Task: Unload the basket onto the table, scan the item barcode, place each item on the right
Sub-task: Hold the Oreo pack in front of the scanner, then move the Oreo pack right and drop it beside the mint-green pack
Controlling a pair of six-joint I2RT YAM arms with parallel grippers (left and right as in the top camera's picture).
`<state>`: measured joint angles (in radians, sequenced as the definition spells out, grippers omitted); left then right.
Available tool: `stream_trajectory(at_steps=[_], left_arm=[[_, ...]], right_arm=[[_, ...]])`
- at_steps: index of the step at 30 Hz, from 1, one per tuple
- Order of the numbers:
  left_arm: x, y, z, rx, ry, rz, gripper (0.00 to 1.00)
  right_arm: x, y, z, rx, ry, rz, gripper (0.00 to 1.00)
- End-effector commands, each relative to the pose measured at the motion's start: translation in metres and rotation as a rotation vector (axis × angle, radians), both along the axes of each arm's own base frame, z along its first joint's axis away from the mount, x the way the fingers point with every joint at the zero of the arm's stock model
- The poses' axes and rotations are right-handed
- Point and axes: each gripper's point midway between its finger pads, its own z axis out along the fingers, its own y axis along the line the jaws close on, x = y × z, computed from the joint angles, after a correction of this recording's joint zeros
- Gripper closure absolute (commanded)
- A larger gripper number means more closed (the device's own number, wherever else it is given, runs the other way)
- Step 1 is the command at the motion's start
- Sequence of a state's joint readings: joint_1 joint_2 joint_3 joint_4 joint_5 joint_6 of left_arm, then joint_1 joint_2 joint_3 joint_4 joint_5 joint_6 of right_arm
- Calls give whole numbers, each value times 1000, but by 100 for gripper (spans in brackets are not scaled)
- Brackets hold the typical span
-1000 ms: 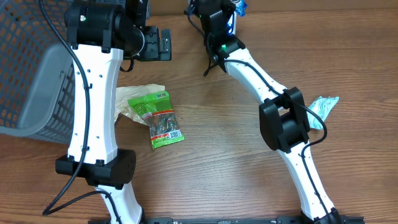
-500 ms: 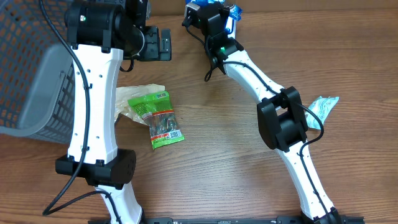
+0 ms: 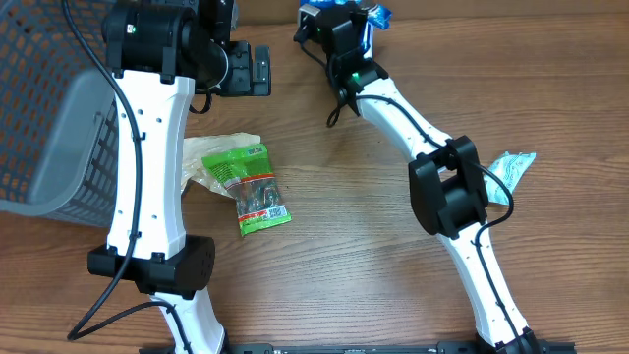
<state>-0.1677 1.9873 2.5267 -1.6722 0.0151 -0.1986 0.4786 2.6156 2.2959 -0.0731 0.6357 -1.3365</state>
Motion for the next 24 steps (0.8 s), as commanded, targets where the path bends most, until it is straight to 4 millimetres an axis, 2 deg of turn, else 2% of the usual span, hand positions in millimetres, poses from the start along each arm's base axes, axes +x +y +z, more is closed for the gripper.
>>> stream_trajectory(at_steps=[1, 4, 7, 14, 17, 19, 20, 22, 24], left_arm=[[0, 1, 8, 3, -28, -14, 0], [0, 1, 8, 3, -28, -14, 0], [0, 1, 8, 3, -28, -14, 0], [0, 1, 8, 3, -28, -14, 0], [0, 1, 8, 3, -28, -14, 0], [0, 1, 8, 3, -28, -14, 0], [0, 1, 8, 3, -28, -14, 0], [0, 1, 8, 3, -28, -14, 0], [0, 1, 8, 3, -28, -14, 0]], right_arm=[[-4, 2, 12, 94, -24, -40, 96], [-17, 14, 19, 329, -19, -90, 96], [-34, 18, 33, 437, 36, -110, 96], [-85, 7, 119, 877, 110, -185, 96], [-113, -32, 165, 1112, 119, -291, 96], [-136, -73, 191, 1236, 118, -392, 96], [-143, -86, 197, 1263, 121, -420, 96], [-165, -124, 206, 1347, 142, -522, 96], [-188, -164, 204, 1418, 168, -657, 96]])
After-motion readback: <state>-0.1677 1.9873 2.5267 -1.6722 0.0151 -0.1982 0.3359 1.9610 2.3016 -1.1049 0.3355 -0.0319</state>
